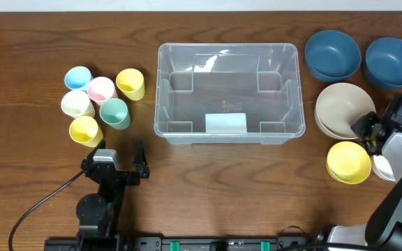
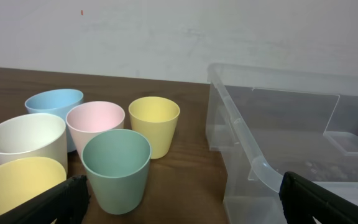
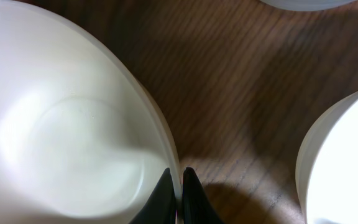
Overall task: Pack container
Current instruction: 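Lift the cream bowl and carry it into the clear bin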
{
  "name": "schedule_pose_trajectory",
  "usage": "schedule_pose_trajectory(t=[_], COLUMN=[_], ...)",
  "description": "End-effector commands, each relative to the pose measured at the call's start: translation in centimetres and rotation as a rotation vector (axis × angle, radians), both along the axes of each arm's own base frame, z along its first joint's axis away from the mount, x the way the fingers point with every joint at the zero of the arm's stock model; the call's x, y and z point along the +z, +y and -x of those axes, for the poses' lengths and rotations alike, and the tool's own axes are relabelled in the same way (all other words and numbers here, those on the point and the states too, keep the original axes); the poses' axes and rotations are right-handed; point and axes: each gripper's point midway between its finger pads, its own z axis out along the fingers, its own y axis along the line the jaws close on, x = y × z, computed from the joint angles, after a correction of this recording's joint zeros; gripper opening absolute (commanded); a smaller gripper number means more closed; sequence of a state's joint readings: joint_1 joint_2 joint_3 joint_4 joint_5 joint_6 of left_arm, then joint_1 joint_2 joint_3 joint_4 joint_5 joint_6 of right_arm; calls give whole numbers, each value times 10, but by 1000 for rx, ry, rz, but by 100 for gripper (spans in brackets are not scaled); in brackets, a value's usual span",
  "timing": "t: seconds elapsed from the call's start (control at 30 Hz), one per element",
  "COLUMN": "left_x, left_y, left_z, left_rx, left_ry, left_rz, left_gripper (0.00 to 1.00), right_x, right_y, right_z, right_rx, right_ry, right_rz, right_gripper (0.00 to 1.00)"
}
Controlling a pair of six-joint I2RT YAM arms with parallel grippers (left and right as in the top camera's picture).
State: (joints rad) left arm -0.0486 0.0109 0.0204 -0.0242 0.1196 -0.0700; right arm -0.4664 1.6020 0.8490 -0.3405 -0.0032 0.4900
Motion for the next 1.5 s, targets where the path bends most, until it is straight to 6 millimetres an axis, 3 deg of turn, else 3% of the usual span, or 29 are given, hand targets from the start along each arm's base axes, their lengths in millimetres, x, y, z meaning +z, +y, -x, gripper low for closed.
schedule_pose_trajectory(t=[0.0, 0.13, 0.37, 0.57, 0.67, 0.8, 0.97, 1.23, 1.37, 1.47], left_x=[-15, -15, -15, -15, -15, -15, -15, -15, -15, -15], left_y=[-2, -2, -2, -2, -2, -2, -2, -2, -2, -2], left_z=[1, 1, 1, 1, 1, 1, 1, 1, 1, 1], left_rx=[-12, -12, -12, -12, -12, -12, -12, -12, -12, -12], left_ry=[45, 45, 45, 45, 45, 45, 45, 45, 45, 45], left_rz=[-18, -18, -18, -18, -18, -18, -18, -18, -18, -18], left_gripper=[98, 98, 98, 98, 98, 98, 98, 98, 98, 98], right_x=[16, 39, 97, 149, 185, 231, 257, 256, 236, 206], right_y=[-7, -14, -25, -15, 19, 79, 155, 265, 301, 313], right_z=[-13, -21, -26, -28, -41, -48, -56, -84, -98, -112], right_rx=[-4, -12, -29, 16, 198, 417, 642, 844, 871, 849], right_ry=[-39, -73, -123, -215, -362, -549, -643, -679, -651, -590], right_rz=[21, 38, 65, 68, 1, -120, -196, -129, -71, -11], right_gripper=[1, 1, 1, 1, 1, 1, 1, 2, 2, 1])
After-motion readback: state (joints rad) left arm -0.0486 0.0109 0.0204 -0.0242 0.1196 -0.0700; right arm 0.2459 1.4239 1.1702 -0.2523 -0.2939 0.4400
